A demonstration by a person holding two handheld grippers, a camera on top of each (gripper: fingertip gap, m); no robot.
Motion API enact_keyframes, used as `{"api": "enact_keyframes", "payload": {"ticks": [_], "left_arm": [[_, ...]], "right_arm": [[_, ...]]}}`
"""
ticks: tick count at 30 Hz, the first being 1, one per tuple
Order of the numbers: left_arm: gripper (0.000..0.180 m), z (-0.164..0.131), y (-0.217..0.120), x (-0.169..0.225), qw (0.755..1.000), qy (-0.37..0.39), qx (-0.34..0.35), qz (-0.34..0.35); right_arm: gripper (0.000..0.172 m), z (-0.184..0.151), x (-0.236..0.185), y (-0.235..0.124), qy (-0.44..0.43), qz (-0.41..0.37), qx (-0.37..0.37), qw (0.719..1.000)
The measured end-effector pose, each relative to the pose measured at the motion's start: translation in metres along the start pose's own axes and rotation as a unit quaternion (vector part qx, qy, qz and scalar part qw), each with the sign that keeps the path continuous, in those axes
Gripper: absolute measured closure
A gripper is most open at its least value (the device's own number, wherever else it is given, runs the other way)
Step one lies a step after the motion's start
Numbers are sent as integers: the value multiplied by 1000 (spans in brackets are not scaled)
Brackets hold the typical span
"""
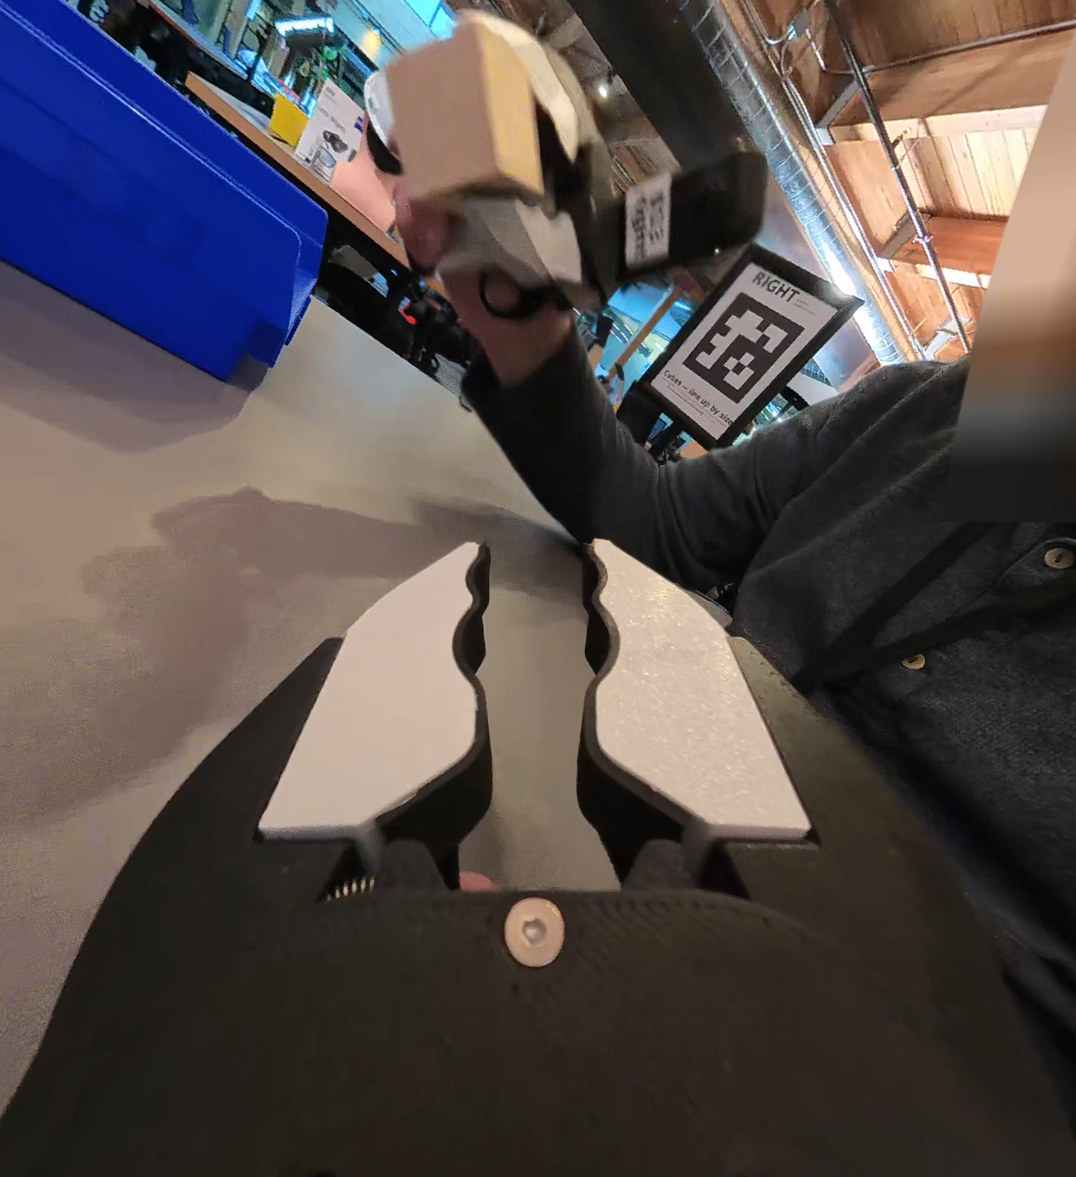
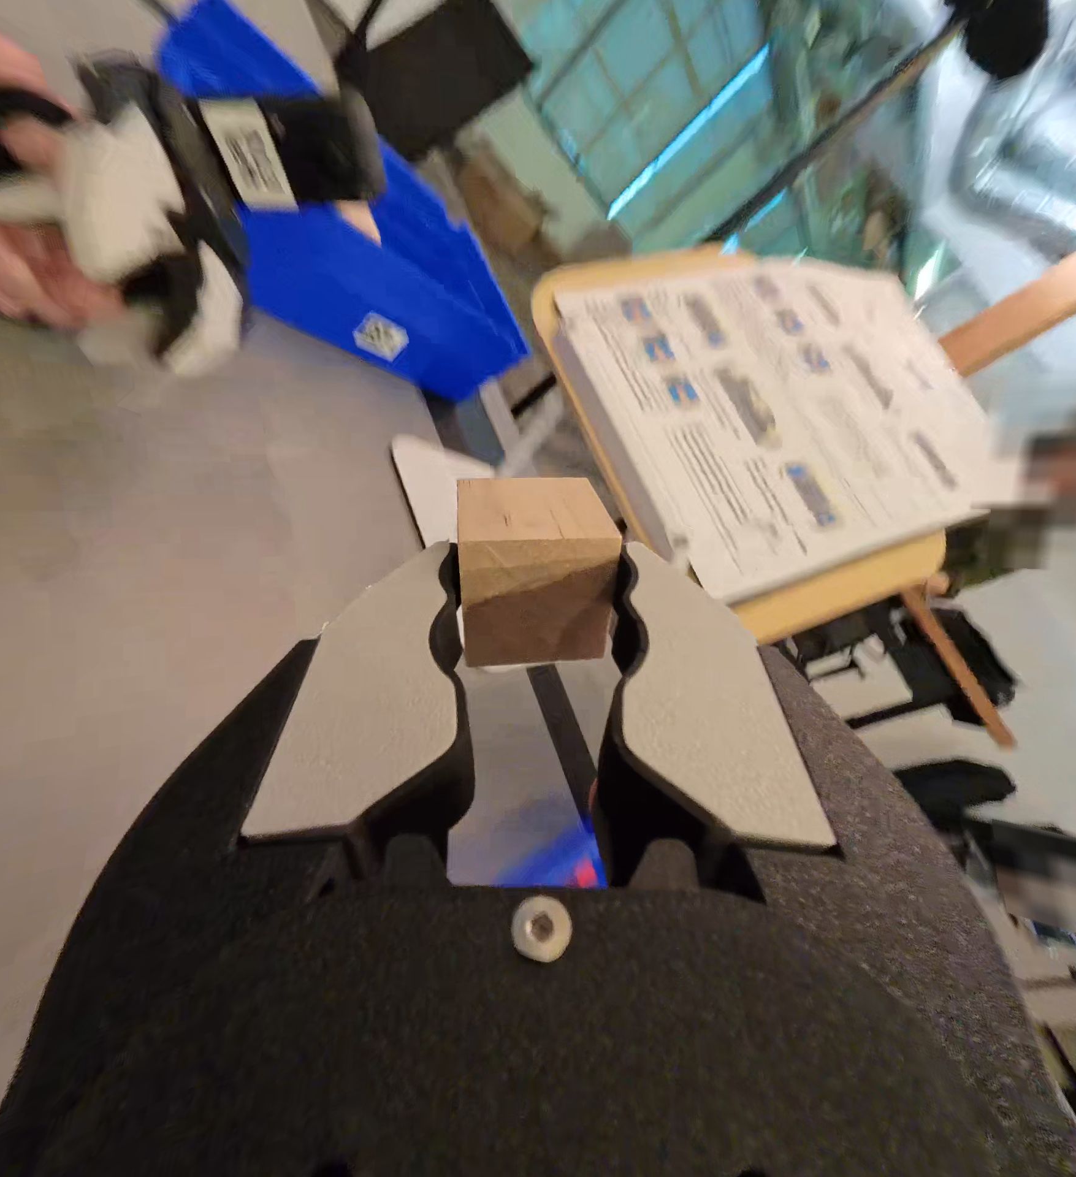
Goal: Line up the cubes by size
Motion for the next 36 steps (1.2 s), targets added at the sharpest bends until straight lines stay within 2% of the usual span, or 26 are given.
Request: {"api": "enact_keyframes", "payload": {"ticks": [1,2,5,9,12,19,21,26,31,36], "left_arm": [[153,0,1,0,1000,-2,-1,-3],[153,0,1,0,1000,-2,0,-5],[153,0,2,0,1000,-5,0,-11],[153,2,-1,0,1000,-12,8,-20],[153,2,-2,1,1000,-14,11,-25],[153,3,-4,2,999,-16,18,-38],[153,3,-4,3,999,-15,18,-39],[153,3,-4,4,999,-14,16,-43],[153,3,-4,4,999,-16,17,-47],[153,3,-4,5,999,-16,17,-50]], "right_arm": [[127,-15,20,-9,-3,4,-33,999],[127,-29,41,-17,-17,-3,-57,998],[126,-78,85,-29,-21,47,-145,988],[127,-145,112,-24,-44,134,-262,955],[126,-193,115,-20,-29,202,-342,917],[126,-260,97,-6,-11,302,-426,853],[126,-272,90,-5,-5,324,-440,837],[126,-280,88,3,1,340,-444,829],[126,-291,84,2,-1,367,-463,806],[126,-294,80,5,4,379,-459,803]]}}
Point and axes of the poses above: each gripper's, where its closed fingertips meet, y out along the fingers, z out of its top, x = y × z across the jaws, the point moved 3 cm from there along -y, back along the fingers, and after that the axes turned 1 degree about y, right-handed, at the moved point
